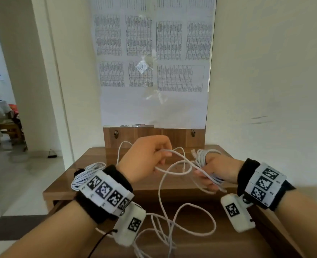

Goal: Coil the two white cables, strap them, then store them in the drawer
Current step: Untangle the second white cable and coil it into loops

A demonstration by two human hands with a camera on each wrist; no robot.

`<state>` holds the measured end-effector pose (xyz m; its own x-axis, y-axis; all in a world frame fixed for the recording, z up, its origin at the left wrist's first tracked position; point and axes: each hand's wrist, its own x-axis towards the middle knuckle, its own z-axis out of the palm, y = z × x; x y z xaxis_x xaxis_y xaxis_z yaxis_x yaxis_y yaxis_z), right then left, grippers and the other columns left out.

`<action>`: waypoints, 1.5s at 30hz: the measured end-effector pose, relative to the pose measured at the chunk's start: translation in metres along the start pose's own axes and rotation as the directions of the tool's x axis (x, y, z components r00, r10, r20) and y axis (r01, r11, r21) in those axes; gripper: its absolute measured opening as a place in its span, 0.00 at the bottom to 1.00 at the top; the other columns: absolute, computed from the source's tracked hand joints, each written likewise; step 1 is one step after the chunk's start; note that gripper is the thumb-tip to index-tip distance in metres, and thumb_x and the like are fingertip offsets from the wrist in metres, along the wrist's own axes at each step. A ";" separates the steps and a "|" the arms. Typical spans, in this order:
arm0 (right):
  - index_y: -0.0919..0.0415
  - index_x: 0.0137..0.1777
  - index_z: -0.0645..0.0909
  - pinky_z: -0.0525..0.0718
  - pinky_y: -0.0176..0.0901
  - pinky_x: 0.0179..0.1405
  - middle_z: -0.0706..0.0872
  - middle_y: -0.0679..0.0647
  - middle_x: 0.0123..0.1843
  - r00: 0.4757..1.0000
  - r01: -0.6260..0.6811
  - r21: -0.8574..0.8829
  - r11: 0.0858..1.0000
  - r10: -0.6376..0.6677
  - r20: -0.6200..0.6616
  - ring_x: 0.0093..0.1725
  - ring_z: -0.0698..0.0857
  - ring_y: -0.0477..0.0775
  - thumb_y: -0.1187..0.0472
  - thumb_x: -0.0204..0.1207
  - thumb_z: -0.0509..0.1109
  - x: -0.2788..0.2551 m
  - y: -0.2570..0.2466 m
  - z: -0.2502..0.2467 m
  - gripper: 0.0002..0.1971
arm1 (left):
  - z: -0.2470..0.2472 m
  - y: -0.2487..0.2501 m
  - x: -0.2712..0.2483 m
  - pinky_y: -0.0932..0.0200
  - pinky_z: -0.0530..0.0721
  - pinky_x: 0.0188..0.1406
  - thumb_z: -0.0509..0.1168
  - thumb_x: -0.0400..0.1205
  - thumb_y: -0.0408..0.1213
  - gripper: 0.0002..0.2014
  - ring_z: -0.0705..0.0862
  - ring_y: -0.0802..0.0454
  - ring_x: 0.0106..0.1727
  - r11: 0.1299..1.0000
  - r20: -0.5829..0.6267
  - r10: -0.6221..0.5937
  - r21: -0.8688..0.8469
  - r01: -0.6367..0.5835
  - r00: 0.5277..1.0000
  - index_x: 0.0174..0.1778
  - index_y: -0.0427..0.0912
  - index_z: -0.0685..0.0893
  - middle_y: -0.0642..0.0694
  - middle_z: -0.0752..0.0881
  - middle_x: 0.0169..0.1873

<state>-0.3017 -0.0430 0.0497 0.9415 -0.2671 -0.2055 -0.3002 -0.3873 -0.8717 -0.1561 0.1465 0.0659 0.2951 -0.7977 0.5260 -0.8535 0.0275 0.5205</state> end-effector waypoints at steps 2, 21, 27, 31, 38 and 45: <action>0.62 0.33 0.76 0.71 0.39 0.16 0.69 0.58 0.24 0.996 -0.006 0.111 0.994 -0.004 0.089 0.18 0.68 0.51 0.53 0.85 0.58 -0.006 0.000 0.003 0.20 | 0.001 -0.006 0.005 0.60 0.85 0.25 0.68 0.83 0.34 0.05 0.86 0.49 0.25 0.989 0.022 -0.086 -0.118 0.088 0.996 0.41 0.43 0.86 0.44 0.88 0.28; 0.59 0.26 0.72 0.61 0.38 0.17 0.67 0.50 0.16 0.924 0.119 0.234 0.965 -0.194 0.330 0.13 0.65 0.49 0.39 0.77 0.68 -0.034 0.005 -0.007 0.27 | -0.015 -0.025 0.018 0.70 0.63 0.14 0.62 0.81 0.24 0.13 0.65 0.61 0.19 0.241 0.149 -0.018 -0.959 0.149 0.989 0.60 0.39 0.82 0.45 0.79 0.36; 0.63 0.26 0.64 0.62 0.43 0.18 0.63 0.51 0.15 0.518 0.250 0.636 0.730 -0.656 0.548 0.13 0.63 0.49 0.43 0.85 0.54 -0.055 -0.034 0.002 0.30 | 0.009 -0.039 0.014 0.61 0.57 0.19 0.63 0.83 0.26 0.10 0.64 0.57 0.20 0.666 0.088 -0.102 -0.734 0.133 0.991 0.51 0.40 0.89 0.44 0.77 0.30; 0.55 0.30 0.66 0.67 0.42 0.26 0.62 0.49 0.14 0.522 0.219 0.867 0.448 -0.804 0.284 0.13 0.62 0.49 0.39 0.83 0.54 -0.062 -0.061 -0.019 0.25 | 0.034 -0.040 -0.002 0.62 0.76 0.23 0.58 0.88 0.34 0.10 0.67 0.57 0.21 0.745 0.237 -0.008 -0.647 0.164 0.971 0.49 0.39 0.85 0.47 0.75 0.27; 0.54 0.27 0.68 0.81 0.42 0.42 0.65 0.48 0.17 0.683 0.600 0.795 0.095 -0.579 -0.446 0.19 0.65 0.48 0.40 0.73 0.64 -0.037 -0.068 -0.027 0.22 | 0.058 -0.025 -0.028 0.62 0.77 0.23 0.57 0.87 0.28 0.11 0.70 0.57 0.22 0.775 0.389 -0.070 -0.559 0.295 0.919 0.61 0.44 0.78 0.49 0.79 0.32; 0.61 0.31 0.74 0.79 0.46 0.30 0.75 0.53 0.21 0.432 0.715 0.123 0.688 -0.297 -0.852 0.20 0.75 0.52 0.50 0.83 0.63 -0.007 -0.051 -0.008 0.21 | 0.033 0.020 -0.028 0.53 0.86 0.46 0.55 0.86 0.33 0.11 0.83 0.53 0.43 0.984 0.394 0.048 0.138 -0.111 0.918 0.56 0.56 0.75 0.51 0.84 0.44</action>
<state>-0.2939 -0.0287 0.0992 0.3654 -0.7517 0.5490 0.4857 -0.3491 -0.8014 -0.1955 0.1492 0.0394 0.0605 -0.9683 0.2423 -0.9319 0.0321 0.3613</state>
